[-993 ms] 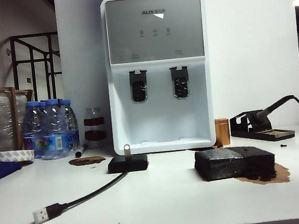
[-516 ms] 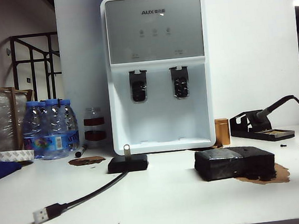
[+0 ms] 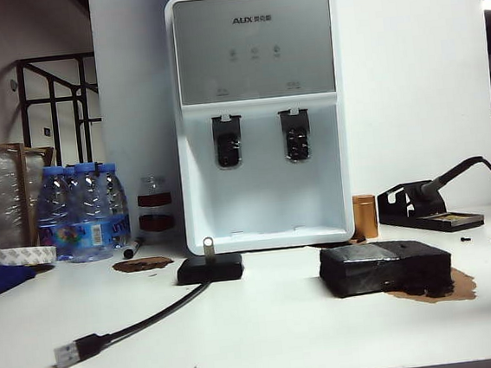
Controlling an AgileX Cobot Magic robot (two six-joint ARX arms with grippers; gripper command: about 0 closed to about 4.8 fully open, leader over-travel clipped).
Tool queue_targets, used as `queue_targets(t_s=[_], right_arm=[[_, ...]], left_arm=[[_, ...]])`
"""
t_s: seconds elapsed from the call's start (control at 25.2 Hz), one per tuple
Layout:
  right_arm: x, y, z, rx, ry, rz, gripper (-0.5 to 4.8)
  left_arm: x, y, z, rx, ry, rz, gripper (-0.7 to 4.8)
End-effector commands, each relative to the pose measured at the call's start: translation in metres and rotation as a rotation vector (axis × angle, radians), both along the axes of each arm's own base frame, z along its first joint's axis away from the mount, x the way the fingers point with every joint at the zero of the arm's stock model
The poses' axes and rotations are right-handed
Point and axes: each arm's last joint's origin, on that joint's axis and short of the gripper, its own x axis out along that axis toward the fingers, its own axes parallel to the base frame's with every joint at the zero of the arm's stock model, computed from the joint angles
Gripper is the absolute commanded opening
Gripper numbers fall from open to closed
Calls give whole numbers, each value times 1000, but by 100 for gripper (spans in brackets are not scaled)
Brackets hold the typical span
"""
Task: Take the USB flash drive out of the black sponge and insert it into the slot on top of the black USB adpator box.
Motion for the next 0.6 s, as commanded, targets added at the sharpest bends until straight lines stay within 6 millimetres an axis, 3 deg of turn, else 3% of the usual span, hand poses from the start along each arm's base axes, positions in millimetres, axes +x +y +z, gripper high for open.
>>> queue_targets(t_s=[0.04,0.12,0.4,0.6], right_arm=[[0,0,-4,-24,-10,-2,71],[0,0,-8,-35,-1,2,-8],[-1,-1,-24,-76,39,-12,-3],[-3,0,-35,-12,10,17,-3]], left_arm=[[-3,-2,-9,16,-7,-17,-5],[-6,-3,-12,14,18,-27,-5],[-13,-7,-17,12,60,-53,-5],[-13,-7,-22,8,110,-53,-5]])
